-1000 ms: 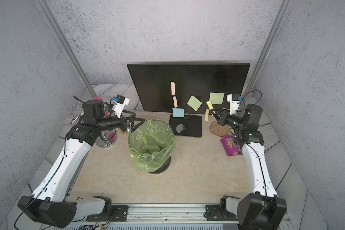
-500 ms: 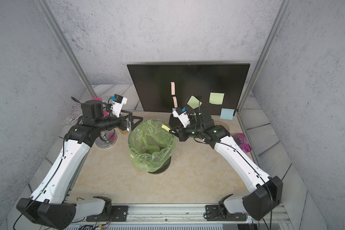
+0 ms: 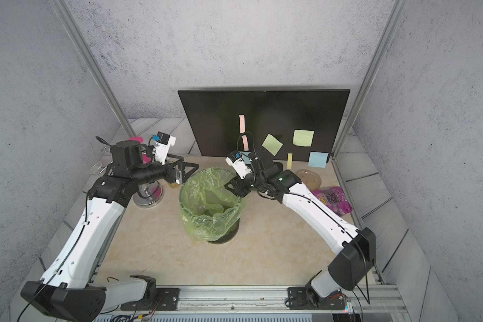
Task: Remove the sticky note from the monitor
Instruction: Place the sticky note in the trash bin, then tear off the sticky note from the monitor.
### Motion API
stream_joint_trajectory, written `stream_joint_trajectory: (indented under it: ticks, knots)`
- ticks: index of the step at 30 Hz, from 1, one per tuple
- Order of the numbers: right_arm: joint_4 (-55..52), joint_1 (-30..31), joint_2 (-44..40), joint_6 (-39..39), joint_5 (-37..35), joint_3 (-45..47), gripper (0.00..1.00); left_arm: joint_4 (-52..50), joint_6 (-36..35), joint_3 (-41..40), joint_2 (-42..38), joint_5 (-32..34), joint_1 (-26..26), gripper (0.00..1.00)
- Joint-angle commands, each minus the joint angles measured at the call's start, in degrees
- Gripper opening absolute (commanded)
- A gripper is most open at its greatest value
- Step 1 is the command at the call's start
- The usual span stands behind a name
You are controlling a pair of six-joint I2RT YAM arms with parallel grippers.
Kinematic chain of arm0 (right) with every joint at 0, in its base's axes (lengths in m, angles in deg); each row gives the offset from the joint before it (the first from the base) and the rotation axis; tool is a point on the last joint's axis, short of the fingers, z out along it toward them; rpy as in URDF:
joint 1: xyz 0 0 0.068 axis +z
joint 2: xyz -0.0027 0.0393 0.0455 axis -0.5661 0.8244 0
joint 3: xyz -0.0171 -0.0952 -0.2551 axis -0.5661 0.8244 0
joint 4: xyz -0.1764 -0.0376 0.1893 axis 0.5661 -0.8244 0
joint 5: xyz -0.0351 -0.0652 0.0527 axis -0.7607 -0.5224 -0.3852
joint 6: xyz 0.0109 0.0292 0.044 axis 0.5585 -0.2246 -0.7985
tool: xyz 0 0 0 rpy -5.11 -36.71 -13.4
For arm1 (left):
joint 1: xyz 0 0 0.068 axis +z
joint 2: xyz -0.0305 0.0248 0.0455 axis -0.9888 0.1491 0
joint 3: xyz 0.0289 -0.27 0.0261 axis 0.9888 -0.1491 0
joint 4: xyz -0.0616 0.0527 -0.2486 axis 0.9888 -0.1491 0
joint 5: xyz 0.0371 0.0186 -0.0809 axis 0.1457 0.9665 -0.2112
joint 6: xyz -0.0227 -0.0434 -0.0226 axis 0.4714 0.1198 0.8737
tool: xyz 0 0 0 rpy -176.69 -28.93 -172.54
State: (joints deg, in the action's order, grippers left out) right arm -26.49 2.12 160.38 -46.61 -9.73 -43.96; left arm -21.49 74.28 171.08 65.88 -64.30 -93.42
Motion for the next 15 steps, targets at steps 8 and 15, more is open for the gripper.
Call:
stream_joint_trajectory:
  ticks: [8, 15]
  knots:
    - [12.8, -34.5, -16.2, -15.9, 6.2, 18.5, 0.67, 0.3, -0.5, 0.0, -0.7, -2.8, 0.6, 1.00]
    - [38.1, -51.6, -12.3, -34.2, 14.3, 32.3, 0.72, 0.0, -0.6, -0.2, -0.8, -3.5, 0.6, 1.00]
